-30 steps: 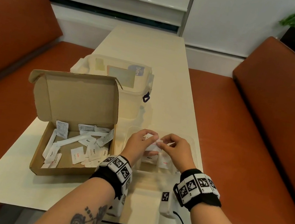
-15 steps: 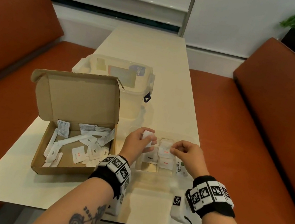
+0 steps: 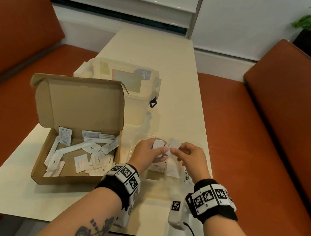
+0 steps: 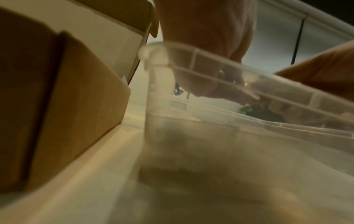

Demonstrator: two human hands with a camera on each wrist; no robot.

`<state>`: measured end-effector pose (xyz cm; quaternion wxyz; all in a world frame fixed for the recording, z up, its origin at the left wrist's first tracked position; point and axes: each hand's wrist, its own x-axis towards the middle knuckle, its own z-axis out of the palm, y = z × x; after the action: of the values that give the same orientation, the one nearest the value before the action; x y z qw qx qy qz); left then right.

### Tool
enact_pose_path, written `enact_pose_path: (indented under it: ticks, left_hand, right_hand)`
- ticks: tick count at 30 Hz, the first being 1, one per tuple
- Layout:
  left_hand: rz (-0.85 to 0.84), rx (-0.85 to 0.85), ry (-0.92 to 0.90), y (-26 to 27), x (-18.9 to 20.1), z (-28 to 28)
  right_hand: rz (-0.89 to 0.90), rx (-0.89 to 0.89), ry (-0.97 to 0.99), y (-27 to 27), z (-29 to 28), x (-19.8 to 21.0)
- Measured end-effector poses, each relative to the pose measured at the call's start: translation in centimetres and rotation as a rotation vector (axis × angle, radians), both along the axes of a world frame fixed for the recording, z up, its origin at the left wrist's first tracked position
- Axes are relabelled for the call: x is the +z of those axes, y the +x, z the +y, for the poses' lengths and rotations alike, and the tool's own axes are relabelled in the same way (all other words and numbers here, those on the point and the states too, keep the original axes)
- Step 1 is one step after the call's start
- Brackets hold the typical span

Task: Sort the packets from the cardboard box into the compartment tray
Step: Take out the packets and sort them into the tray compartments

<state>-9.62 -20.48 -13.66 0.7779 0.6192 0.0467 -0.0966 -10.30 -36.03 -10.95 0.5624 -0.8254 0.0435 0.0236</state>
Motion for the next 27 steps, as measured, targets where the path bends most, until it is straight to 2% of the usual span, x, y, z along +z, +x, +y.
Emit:
enact_pose_path:
  ticks: [3, 6, 8, 11, 14, 27]
  left_hand:
    - [0.007, 0.040, 0.011, 0.2, -0.2, 0.4]
    - [-0.008, 0.118, 0.003, 0.4, -0.6, 1.1]
    - [-0.013, 0.140, -0.009, 0.4, -0.7, 1.2]
    - [-0.014, 0.134, -0.010, 0.3, -0.6, 1.1]
    - [0.000, 0.124, -0.012, 0.4, -0.4, 1.1]
    - [0.019, 0.088, 0.015, 0.2, -0.1, 1.0]
  right_hand:
    - [-0.015, 0.013, -0.025, 0.4, -0.3, 0.9]
    - [-0.024, 0.103, -0.305, 0.8, -1.2, 1.8]
    - [0.032, 0.211, -0.528, 0.9, -1.6, 2.1]
    - [0.139, 0.362, -0.673, 1.0, -1.5, 1.9]
    - [0.166, 0.406, -0.705, 0.8, -0.9, 0.9]
    - [-0.002, 0.289, -0.733, -0.5, -1.4, -2.6]
